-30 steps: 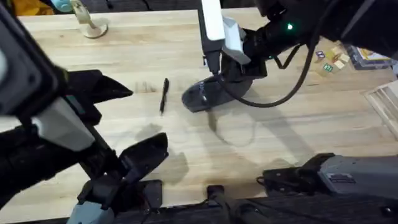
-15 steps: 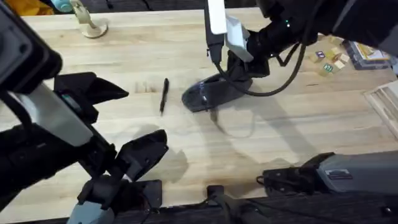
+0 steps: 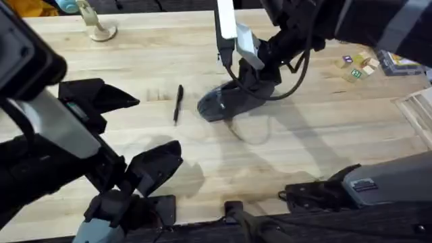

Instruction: Unzip the bag, pick up the pens from the table one at a time and place them inside, then zip the bag closed.

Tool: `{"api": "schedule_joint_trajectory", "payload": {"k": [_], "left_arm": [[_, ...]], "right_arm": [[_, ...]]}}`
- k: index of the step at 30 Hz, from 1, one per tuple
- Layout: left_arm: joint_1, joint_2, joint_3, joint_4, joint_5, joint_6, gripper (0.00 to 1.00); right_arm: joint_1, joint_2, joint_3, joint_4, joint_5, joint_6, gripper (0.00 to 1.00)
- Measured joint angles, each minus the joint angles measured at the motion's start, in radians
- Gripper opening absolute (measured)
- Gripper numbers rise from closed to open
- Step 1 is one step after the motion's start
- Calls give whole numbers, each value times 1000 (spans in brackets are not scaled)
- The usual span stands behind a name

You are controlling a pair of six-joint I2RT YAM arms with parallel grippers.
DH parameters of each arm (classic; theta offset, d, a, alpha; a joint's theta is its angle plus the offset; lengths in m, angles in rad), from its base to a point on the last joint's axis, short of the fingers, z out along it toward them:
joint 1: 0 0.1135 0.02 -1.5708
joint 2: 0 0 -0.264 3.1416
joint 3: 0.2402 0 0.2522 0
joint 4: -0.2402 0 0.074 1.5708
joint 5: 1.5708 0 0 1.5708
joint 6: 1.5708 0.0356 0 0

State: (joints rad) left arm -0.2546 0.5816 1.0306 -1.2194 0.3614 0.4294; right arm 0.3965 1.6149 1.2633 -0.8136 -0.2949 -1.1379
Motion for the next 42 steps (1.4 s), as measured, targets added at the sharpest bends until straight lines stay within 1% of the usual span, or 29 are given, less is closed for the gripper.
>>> {"api": "schedule_joint_trajectory", "payload": {"k": [11,19,24,25,26,31,36,38,42], "left_arm": [[0,0,0,0,0,0,993],[0,0,0,0,0,0,993],[0,0,0,0,0,0,993],[0,0,0,0,0,0,993],[0,0,0,0,0,0,992],[0,0,0,0,0,0,993],[0,0,0,-2,0,0,993],[0,0,0,-11,0,0,993],[0,0,0,-38,0,0,993]], "right_arm": [[9,30,0,30,-63,0,31],[9,109,3,32,-70,0,31],[9,117,3,31,-72,0,37],[9,117,3,31,-72,0,69],[9,117,4,31,-65,-4,997],[9,117,4,31,-65,-3,997],[9,100,4,28,-63,41,998],[9,71,4,26,-62,72,998],[9,-33,4,-10,-66,113,998]]}}
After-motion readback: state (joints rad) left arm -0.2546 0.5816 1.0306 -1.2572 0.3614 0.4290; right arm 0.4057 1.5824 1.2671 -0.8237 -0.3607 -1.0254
